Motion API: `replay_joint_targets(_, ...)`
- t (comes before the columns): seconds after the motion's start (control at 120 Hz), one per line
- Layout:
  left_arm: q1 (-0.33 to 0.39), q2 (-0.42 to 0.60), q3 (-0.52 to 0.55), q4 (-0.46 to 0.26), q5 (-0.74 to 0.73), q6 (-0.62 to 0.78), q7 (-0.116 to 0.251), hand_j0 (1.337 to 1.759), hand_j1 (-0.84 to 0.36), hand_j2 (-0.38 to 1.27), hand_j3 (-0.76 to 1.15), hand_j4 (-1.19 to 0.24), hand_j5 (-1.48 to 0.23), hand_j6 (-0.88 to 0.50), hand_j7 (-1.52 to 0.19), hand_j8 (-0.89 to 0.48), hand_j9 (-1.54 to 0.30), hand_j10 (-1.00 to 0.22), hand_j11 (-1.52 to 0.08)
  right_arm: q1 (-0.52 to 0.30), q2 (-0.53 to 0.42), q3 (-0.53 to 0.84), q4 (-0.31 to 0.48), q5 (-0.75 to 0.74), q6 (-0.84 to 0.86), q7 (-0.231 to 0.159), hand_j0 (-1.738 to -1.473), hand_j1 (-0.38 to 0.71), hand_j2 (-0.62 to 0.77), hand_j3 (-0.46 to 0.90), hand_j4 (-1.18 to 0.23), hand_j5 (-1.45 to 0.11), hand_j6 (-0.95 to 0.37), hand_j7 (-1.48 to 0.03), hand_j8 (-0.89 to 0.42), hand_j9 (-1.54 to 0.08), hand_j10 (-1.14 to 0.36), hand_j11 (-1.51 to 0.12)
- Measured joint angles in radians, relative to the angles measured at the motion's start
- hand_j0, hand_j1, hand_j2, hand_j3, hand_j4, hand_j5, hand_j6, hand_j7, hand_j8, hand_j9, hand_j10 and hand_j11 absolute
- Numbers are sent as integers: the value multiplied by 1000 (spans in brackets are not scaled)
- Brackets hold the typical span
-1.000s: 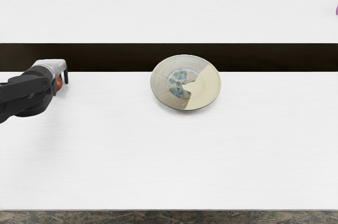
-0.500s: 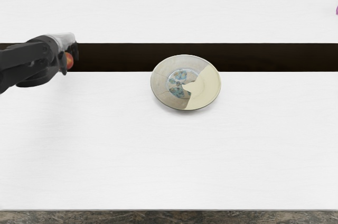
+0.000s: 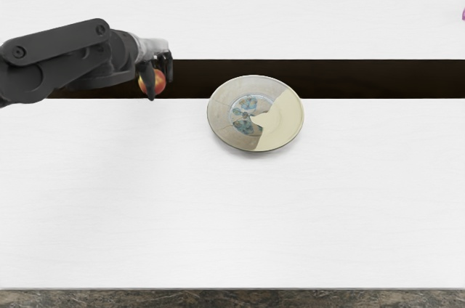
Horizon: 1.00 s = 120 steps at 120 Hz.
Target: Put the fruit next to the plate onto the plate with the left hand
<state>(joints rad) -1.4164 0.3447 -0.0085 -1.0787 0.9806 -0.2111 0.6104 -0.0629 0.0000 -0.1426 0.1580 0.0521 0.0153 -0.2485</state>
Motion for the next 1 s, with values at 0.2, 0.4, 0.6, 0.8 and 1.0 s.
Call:
replay_joint_targets(0.2,-8,-65,-48,0,-1,-10,0,1655,-327,437,-1,-700,-1027,-502,-991,-448,-977,-647,-980,0,0,0,0,0,0,0,-1658,-349,0,0,0,0,0,0,0,0,0,0)
replay_joint_targets(0.4,-15,-153,-60,4,-3,-3,0,1655,-365,496,0,-691,-1036,-482,-993,-431,-972,-635,-982,0,0,0,0,0,0,0,-1658,-349,0,0,0,0,0,0,0,0,0,0)
replay_joint_targets(0.6,-21,-203,-73,7,2,2,0,1654,-369,488,0,-698,-1021,-482,-986,-433,-969,-634,-984,-1,0,0,0,0,0,0,-1658,-349,0,0,0,0,0,0,0,0,0,0)
replay_joint_targets(0.8,-15,-226,-63,4,15,-1,0,1653,-351,461,0,-701,-1004,-493,-977,-447,-964,-642,-980,-1,0,-1,0,-1,0,0,-1658,-349,0,0,0,0,0,0,0,0,0,0)
replay_joint_targets(1.0,24,-278,-58,2,45,0,0,1654,-342,460,0,-704,-984,-511,-963,-452,-954,-657,-971,-1,0,-1,0,0,0,0,-1658,-349,0,0,0,0,0,0,0,0,0,0)
